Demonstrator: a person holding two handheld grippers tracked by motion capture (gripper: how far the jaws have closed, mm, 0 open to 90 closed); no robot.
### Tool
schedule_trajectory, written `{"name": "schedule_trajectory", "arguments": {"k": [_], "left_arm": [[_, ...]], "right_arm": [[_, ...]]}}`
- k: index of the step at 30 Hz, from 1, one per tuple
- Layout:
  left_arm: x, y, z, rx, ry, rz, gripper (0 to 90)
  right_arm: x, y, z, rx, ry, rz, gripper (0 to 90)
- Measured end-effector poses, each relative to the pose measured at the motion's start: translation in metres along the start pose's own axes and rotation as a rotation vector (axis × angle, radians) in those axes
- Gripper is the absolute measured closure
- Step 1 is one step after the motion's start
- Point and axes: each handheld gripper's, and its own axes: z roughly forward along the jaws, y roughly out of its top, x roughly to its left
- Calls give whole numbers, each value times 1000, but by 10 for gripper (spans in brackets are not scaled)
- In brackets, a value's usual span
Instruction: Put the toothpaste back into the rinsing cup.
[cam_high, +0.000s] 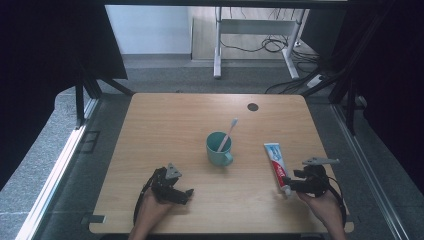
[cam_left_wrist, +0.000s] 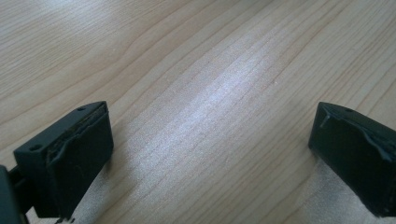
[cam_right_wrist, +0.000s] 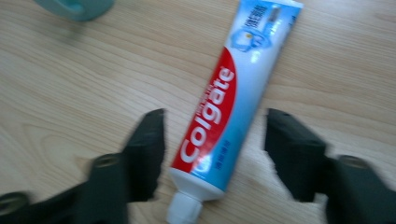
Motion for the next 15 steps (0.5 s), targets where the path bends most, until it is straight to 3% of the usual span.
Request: {"name": "schedule_trajectory", "arguments": {"k": [2, 4, 5, 7, 8, 15], "left_arm": [[0, 0, 0, 0, 0, 0, 0], [0, 0, 0, 0, 0, 0, 0], [0, 0, 0, 0, 0, 0, 0], [0, 0, 0, 0, 0, -1, 0], [0, 0, 0, 0, 0, 0, 0], [0, 0, 0, 0, 0, 0, 0]], "right_arm": [[1, 1, 0, -4, 12, -3, 529], [6, 4, 0, -14, 21, -37, 690], [6, 4, 0, -14, 21, -37, 690], [10, 5, 2, -19, 35, -69, 790], [14, 7, 5, -18, 66, -78, 882], [21, 7, 20, 29, 85, -91, 894]]}}
